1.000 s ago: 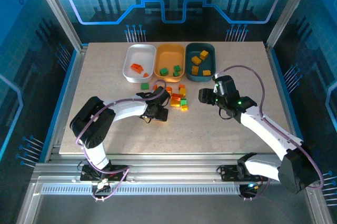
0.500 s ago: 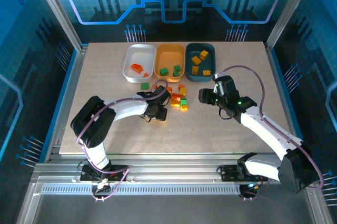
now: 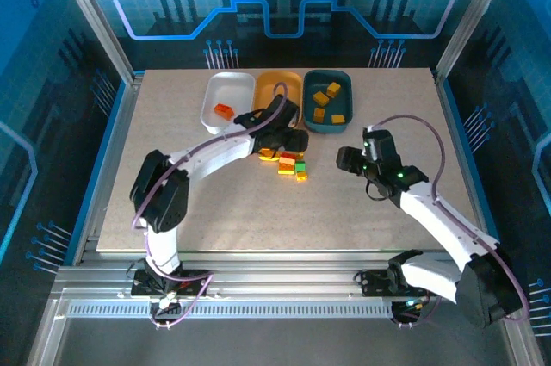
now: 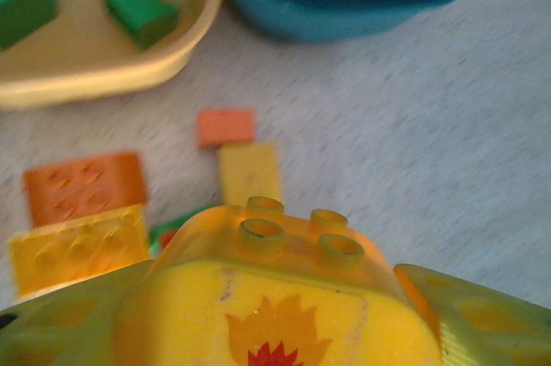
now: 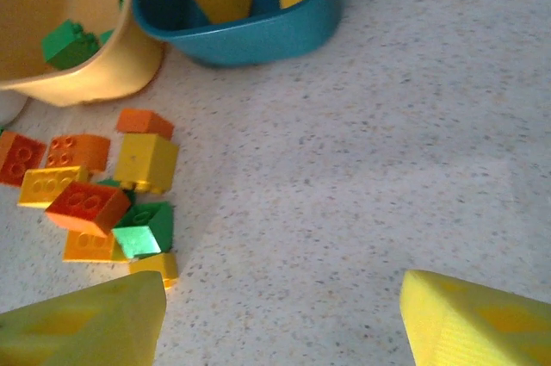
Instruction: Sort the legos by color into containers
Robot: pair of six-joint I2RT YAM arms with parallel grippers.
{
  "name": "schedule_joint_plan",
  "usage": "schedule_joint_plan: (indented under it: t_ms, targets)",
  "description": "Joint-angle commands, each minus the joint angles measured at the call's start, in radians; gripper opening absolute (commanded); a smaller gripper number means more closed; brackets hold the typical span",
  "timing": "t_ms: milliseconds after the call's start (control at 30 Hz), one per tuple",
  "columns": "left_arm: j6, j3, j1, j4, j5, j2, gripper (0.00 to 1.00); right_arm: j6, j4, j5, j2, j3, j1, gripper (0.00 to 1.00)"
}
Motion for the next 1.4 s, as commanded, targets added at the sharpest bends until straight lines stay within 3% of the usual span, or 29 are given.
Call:
schedule_joint_plan:
  t_ms: [0, 200, 600, 733, 967, 1000, 1067, 1167, 1367]
  targets:
    - [0.018, 0.129, -0.006, -0.010, 0.091, 0.120, 0.60, 0.059, 0.072, -0.014, -0.046, -0.052, -0.038, 0.73]
    - [0.048, 0.367, -0.003, -0.004, 0.076, 0.299, 0.60, 0.085, 0.094, -0.028, -0.054, -0.075, -0.061, 0.73]
    - [0.038, 0.637, 0.035, 0.028, 0.039, 0.500, 0.58, 0.107, 0.104, -0.088, -0.048, -0.076, -0.069, 0.74]
    - [0.036, 0.751, 0.046, 0.006, 0.032, 0.587, 0.59, 0.126, 0.082, -0.055, -0.087, -0.085, -0.075, 0.75]
    - [0.075, 0.790, 0.048, 0.069, -0.016, 0.641, 0.62, 0.142, 0.086, -0.018, -0.183, -0.121, -0.083, 0.77]
    - [0.078, 0.796, 0.048, 0.073, -0.018, 0.643, 0.64, 0.142, 0.086, -0.023, -0.183, -0.121, -0.085, 0.77]
    - [0.085, 0.812, 0.048, 0.070, -0.019, 0.647, 0.81, 0.140, 0.086, -0.028, -0.176, -0.119, -0.085, 0.78]
    - [0.094, 0.826, 0.045, 0.071, 0.004, 0.626, 0.97, 0.139, 0.088, -0.031, -0.164, -0.116, -0.085, 0.78]
    - [0.127, 0.744, 0.019, 0.113, 0.021, 0.461, 0.99, 0.128, 0.104, -0.037, -0.170, -0.123, -0.084, 0.78]
